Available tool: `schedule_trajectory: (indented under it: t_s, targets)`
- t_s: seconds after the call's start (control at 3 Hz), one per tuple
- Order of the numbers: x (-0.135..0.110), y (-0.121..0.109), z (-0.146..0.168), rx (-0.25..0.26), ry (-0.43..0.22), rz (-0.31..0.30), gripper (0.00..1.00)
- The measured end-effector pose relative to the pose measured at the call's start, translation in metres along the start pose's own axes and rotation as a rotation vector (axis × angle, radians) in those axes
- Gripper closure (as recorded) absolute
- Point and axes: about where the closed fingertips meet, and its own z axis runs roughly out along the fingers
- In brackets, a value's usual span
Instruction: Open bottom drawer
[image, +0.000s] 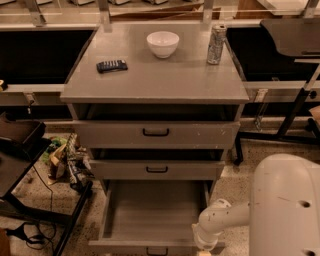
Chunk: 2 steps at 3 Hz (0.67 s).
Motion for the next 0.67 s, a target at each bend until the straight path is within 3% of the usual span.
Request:
schedule_trajectory:
  t_s: [0.33,0.67]
  targets:
    - [-0.006,0.042,-0.060,-0.007,0.030,-0.020,0.00]
    - [0.006,0.096,-0.121,-0.016,0.029,0.079,0.00]
